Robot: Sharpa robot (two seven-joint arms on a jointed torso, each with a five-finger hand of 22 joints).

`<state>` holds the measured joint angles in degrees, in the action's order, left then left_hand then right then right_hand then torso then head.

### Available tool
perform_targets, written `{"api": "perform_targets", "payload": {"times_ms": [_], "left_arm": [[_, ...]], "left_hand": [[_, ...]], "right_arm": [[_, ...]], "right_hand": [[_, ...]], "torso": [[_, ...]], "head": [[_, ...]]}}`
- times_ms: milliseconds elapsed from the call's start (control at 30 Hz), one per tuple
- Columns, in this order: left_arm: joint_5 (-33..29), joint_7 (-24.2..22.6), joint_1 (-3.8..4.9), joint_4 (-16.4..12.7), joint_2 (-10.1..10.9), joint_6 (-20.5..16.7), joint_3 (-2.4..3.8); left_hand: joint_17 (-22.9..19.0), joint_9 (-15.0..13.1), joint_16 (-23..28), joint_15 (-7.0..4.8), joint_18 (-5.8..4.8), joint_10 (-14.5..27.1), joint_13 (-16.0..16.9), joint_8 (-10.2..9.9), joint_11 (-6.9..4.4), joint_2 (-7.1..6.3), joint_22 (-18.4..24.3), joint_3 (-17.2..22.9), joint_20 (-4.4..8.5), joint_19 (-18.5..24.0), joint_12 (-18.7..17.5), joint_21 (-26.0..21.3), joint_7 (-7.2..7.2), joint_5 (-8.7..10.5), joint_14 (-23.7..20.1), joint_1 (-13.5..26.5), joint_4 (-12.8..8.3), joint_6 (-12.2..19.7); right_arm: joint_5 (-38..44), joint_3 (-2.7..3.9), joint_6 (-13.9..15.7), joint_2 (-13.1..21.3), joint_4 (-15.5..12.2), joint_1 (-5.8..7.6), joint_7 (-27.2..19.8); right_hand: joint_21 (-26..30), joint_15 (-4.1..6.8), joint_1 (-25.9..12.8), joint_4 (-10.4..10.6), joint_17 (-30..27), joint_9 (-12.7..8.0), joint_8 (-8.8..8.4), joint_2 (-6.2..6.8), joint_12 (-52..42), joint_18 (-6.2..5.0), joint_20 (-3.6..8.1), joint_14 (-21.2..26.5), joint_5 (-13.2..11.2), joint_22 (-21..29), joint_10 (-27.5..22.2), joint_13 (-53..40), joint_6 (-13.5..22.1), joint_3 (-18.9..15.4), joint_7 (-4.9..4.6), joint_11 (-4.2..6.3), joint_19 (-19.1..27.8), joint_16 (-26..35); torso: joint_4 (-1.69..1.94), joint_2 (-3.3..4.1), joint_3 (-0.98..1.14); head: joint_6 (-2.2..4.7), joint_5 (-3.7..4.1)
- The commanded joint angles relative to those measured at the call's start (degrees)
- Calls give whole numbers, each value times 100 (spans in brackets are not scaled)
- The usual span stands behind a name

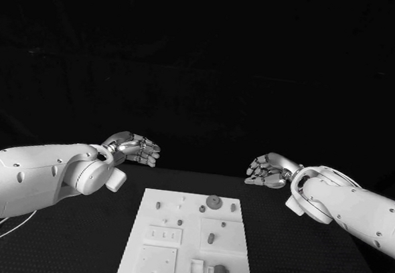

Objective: Assemble the parts on the task board

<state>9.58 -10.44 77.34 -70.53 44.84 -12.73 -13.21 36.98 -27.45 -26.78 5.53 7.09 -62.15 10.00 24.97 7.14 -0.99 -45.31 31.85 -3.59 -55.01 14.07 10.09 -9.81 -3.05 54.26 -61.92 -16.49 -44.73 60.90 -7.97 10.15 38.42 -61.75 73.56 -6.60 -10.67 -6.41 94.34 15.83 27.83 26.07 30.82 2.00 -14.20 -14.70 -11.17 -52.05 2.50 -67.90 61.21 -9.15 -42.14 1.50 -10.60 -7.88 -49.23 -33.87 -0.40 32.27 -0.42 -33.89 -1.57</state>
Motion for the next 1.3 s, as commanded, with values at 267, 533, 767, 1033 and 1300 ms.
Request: {"api": "perform_targets", "payload": {"times_ms": [267, 533, 767, 1033, 1300], "left_arm": [[158, -160, 61, -449, 237, 18, 70], [158, -194, 176, -682, 393, -42, 132], [158, -195, 215, -746, 378, -35, 142], [158, -195, 237, -887, 409, -51, 159], [157, -192, 303, -994, 469, -74, 181]], "left_hand": [[67, 48, 208, 95, -160, 56, -14, -180, 88, -112, 50, -80, 70, 51, -255, -159, -59, -4, -97, 37, 30, 59], [136, 142, 333, 124, -268, 286, -81, -420, 143, -172, 67, -98, 140, 64, -540, -252, -2, 1, -122, -9, 22, 368], [174, 174, 398, 130, -324, 425, -137, -465, 138, -196, 74, -114, 178, 65, -694, -299, 6, 2, -128, -21, 26, 407], [193, 187, 424, 134, -348, 432, -150, -483, 156, -206, 76, -127, 195, 60, -731, -318, -28, 3, -124, -9, 36, 424], [209, 198, 439, 139, -362, 438, -159, -498, 180, -217, 75, -140, 207, 51, -757, -328, -55, 3, -115, 9, 46, 440]], "right_arm": [[2019, 24, 18, -131, -331, 45, 109], [2689, 25, -59, -336, -283, 45, 346], [3028, 25, -20, -470, -231, 44, 516], [3425, 26, 118, -559, -208, 45, 742], [3532, 26, 152, -666, -126, 43, 804]], "right_hand": [[-669, 583, 259, 74, 501, -40, -277, 52, 181, -30, 537, -1307, 27, -245, 303, 11, -164, 68, 9, 119, -1400, -614], [-996, 626, 174, 74, 862, -158, -574, 85, 488, -30, 785, -1700, 28, -503, 242, 120, -113, 109, -53, 128, -1850, -938], [-1129, 617, 175, 71, 1067, -218, -717, 115, 667, -30, 866, -1809, 25, -652, 200, 201, -77, 160, -68, 112, -1986, -1099], [-1210, 552, 180, 70, 1238, -291, -894, 209, 889, -30, 904, -1845, 22, -772, 28, 312, 88, 171, -157, 41, -2048, -1220], [-1453, 590, 104, 73, 1507, -372, -1083, 347, 841, -30, 994, -1934, 24, -861, 249, 269, 358, 164, -257, 77, -2205, -1548]], "torso": [[58, 267, 63], [156, 461, 79], [254, 574, 64], [323, 701, 33], [375, 804, 29]], "head": [[-258, -1], [-344, -27], [-434, 7], [-503, 101], [-453, 173]]}}
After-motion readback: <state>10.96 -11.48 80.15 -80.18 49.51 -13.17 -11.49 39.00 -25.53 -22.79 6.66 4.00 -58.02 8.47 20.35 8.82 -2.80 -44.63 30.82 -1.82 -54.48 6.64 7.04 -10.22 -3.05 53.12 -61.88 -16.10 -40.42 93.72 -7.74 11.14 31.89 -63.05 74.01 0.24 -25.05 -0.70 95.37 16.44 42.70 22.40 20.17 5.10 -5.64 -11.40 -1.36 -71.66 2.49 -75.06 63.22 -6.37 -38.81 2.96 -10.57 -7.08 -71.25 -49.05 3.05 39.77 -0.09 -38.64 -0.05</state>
